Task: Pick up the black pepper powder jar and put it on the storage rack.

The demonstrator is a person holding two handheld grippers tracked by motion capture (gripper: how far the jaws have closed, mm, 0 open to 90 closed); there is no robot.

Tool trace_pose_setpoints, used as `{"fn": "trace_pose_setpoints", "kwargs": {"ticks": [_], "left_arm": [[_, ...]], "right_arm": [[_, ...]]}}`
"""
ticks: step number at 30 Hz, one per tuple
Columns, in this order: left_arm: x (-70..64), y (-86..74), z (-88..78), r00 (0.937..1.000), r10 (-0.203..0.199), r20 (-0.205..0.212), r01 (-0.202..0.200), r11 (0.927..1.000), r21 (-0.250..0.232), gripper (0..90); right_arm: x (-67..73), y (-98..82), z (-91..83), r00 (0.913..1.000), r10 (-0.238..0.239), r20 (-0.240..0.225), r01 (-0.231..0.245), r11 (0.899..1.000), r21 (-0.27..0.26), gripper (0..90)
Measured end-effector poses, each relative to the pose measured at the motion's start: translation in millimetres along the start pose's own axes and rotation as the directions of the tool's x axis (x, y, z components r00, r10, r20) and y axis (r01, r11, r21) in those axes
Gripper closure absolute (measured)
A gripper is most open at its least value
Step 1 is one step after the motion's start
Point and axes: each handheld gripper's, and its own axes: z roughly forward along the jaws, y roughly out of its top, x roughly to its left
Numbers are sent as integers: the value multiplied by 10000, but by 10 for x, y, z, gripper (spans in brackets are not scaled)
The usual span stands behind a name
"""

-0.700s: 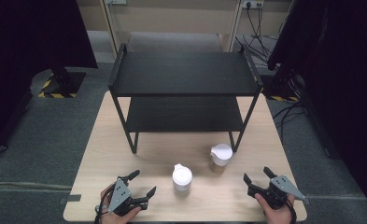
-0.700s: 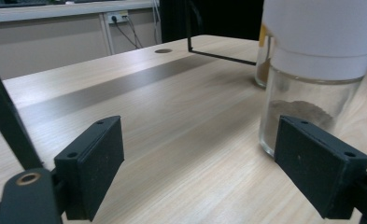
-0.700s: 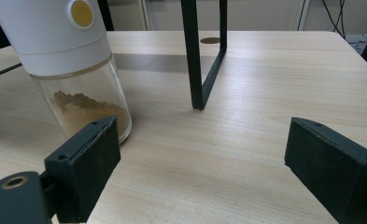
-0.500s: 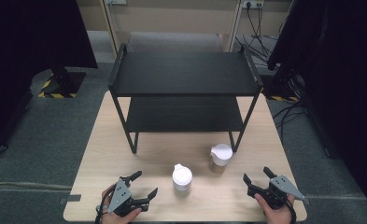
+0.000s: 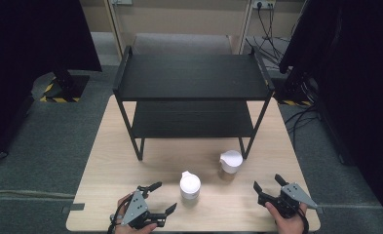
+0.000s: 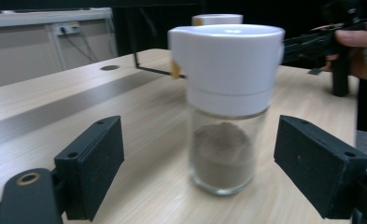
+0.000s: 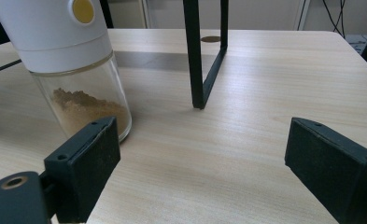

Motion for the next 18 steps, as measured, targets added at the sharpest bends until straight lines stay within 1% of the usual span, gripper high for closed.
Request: {"fn": "trace_pose_setpoints", "kwargs": {"ticks": [4, 5, 6, 8, 9, 11, 12, 13, 15, 18], "left_arm": [[-3, 73, 120, 9992, 140, 363, -145, 9998, 143, 160], [-5, 92, 144, 9990, 197, 402, -207, 9995, 236, 161], [-5, 92, 144, 9990, 197, 402, -207, 9995, 236, 162], [-4, 107, 194, 9987, 170, 478, -185, 9993, 313, 163], [-4, 122, 251, 9984, 203, 526, -225, 9989, 405, 164], [3, 131, 310, 9978, 207, 636, -238, 9986, 474, 165], [3, 131, 310, 9978, 207, 636, -238, 9986, 474, 171], [7, 134, 365, 9972, 190, 720, -228, 9984, 522, 174], [4, 143, 411, 9970, 243, 739, -288, 9978, 601, 176], [1, 144, 467, 9967, 205, 789, -259, 9973, 682, 184]], "right_arm": [[4, 4, 3, 10000, -16, 14, 16, 10000, 20, 106], [3, 5, 3, 10000, -22, 8, 22, 10000, 27, 106], [3, 5, 3, 10000, -22, 8, 22, 10000, 27, 106], [4, 4, 2, 10000, -17, 16, 17, 10000, 22, 106], [4, 6, 4, 10000, -10, 17, 10, 10000, 30, 105], [4, 8, 5, 10000, -5, 18, 5, 10000, 42, 105], [4, 8, 5, 10000, -5, 18, 5, 10000, 42, 105], [6, 8, 6, 10000, -30, 18, 30, 10000, 43, 105], [7, 6, 5, 10000, -52, 17, 52, 10000, 35, 105], [2, 8, 6, 10000, -13, 5, 13, 10000, 46, 105]]}}
